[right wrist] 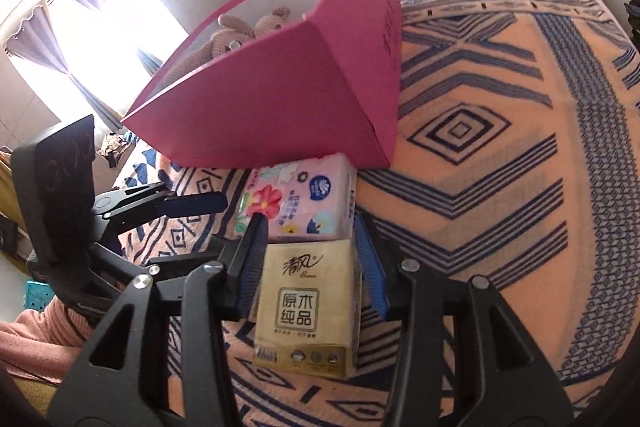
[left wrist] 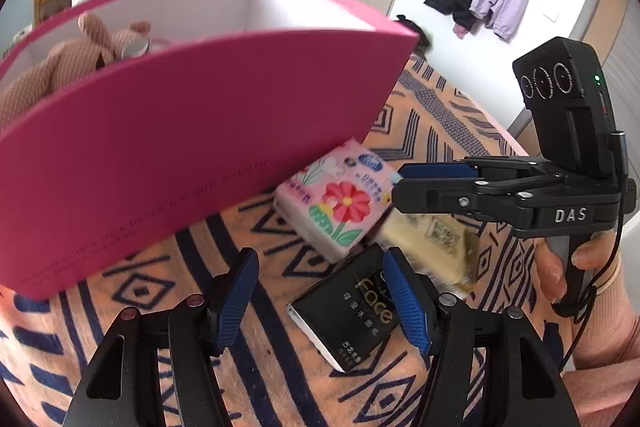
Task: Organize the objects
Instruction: 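Lower the left gripper onto the floral pink tissue pack and grasp it, then lift the floral pink tissue pack up toward the box rim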
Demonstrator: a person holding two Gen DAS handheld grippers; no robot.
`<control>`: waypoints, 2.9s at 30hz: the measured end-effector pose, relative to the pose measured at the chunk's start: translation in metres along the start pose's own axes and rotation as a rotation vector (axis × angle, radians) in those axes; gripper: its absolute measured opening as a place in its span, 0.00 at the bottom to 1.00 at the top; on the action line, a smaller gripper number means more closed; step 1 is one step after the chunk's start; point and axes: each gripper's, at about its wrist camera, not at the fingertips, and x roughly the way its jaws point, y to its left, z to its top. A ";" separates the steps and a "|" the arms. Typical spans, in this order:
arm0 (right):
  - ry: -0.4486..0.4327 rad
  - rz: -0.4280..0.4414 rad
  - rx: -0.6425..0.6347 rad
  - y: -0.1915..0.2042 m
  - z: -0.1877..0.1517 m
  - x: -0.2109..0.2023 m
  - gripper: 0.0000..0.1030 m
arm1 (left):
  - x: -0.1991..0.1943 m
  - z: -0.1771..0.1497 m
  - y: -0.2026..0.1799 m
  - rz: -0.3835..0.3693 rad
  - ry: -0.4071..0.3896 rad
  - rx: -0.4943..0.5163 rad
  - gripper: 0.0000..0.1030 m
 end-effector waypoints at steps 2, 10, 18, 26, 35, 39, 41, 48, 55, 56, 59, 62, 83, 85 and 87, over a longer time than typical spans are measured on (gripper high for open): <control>0.002 0.021 0.007 0.000 -0.004 -0.002 0.46 | 0.003 -0.004 -0.001 -0.014 0.016 0.000 0.63; 0.013 0.020 -0.010 0.006 -0.008 -0.006 0.46 | -0.004 -0.004 -0.002 -0.043 0.004 0.006 0.62; 0.007 0.033 0.043 -0.009 0.013 0.009 0.46 | 0.013 0.018 0.005 -0.071 0.022 -0.082 0.54; 0.025 0.035 0.030 -0.004 0.009 0.013 0.39 | 0.027 0.024 0.003 -0.086 0.040 -0.104 0.38; -0.007 0.023 -0.002 0.010 0.002 -0.002 0.36 | 0.018 0.027 0.000 -0.085 0.010 -0.094 0.38; -0.024 0.011 -0.022 0.019 -0.003 -0.008 0.36 | 0.009 0.026 -0.005 -0.075 -0.009 -0.075 0.38; -0.031 0.012 -0.028 0.021 -0.002 -0.010 0.36 | 0.003 0.023 -0.007 -0.061 -0.019 -0.067 0.38; -0.065 0.021 -0.044 0.031 -0.004 -0.021 0.36 | -0.011 0.025 -0.011 -0.057 -0.051 -0.050 0.38; -0.102 0.020 -0.076 0.043 -0.005 -0.035 0.36 | -0.026 0.019 -0.015 -0.064 -0.075 -0.045 0.38; -0.108 0.018 -0.081 0.045 -0.005 -0.037 0.36 | -0.025 0.019 -0.018 -0.067 -0.078 -0.045 0.38; -0.121 0.010 -0.100 0.049 -0.005 -0.040 0.36 | -0.031 0.018 -0.020 -0.070 -0.085 -0.043 0.38; -0.127 0.006 -0.111 0.052 -0.004 -0.042 0.36 | -0.036 0.017 -0.021 -0.070 -0.094 -0.041 0.38; -0.177 0.010 -0.167 0.070 0.008 -0.059 0.36 | -0.067 0.024 -0.023 -0.055 -0.167 -0.016 0.38; -0.181 0.012 -0.176 0.072 0.011 -0.060 0.36 | -0.069 0.027 -0.022 -0.049 -0.176 -0.014 0.38; -0.188 0.009 -0.185 0.075 0.014 -0.062 0.36 | -0.071 0.030 -0.021 -0.046 -0.182 -0.014 0.38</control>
